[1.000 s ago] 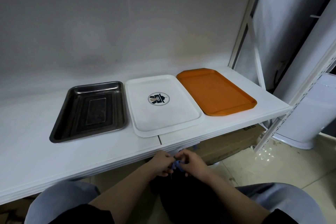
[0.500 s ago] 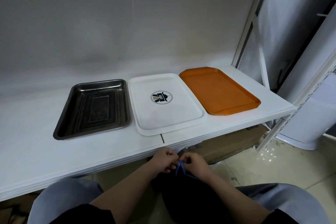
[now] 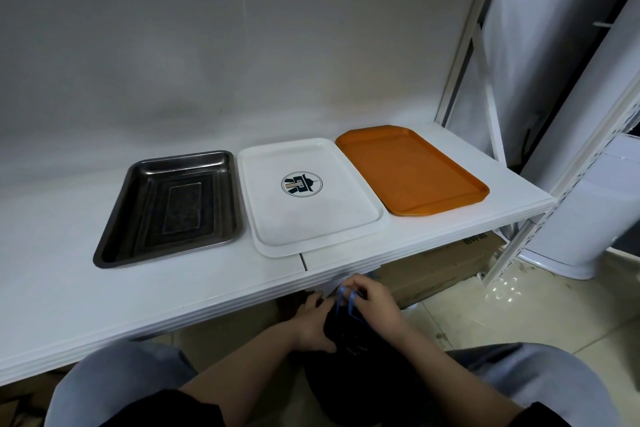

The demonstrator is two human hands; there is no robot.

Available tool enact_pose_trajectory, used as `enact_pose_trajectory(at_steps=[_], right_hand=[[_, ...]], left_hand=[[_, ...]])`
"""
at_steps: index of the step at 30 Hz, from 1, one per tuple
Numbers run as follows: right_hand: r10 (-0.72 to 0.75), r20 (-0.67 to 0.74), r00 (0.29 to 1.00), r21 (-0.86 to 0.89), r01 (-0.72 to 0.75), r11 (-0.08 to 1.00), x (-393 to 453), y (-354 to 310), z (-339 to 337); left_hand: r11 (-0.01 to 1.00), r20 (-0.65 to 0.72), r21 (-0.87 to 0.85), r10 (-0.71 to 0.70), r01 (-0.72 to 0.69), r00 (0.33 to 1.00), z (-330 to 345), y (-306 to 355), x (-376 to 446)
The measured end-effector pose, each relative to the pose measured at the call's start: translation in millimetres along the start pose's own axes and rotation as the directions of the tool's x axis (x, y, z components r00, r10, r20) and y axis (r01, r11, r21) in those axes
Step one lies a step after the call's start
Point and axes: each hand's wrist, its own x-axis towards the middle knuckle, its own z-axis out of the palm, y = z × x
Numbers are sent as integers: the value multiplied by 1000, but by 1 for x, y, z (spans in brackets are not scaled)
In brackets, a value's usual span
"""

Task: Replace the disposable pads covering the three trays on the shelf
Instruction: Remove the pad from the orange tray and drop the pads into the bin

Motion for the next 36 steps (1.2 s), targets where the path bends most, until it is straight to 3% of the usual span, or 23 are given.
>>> enact_pose_trajectory(at_steps=[6,12,16,22,27,30,36], right_hand=[[-10,-19,1000,82,12,997,-5,-8,-6],[19,-84,996,286,6,958,-4,-12,-17],[14,-83,996,373,18,928,0,-16,-31],[13,126,992,288,-49,956,2,-16,-52],[36,311,950,422,-171,890,-4,-23,-63],[80,243,967,488,-193,851,-7,-25,-59],[60,22,998,284,-64,957,-5,-29,-56]], left_hand=[[991,-123,-127,27,-43,992,5,-1,12],[994,-165,113,23,-5,986,12,4,12],[984,-156,175,19,8,988,15,5,16],[950,-96,308,-11,40,995,14,15,17],[987,-42,158,-4,11,999,11,21,17],[998,-43,59,16,-13,999,11,24,18],[988,-212,-116,73,-99,975,9,34,18]])
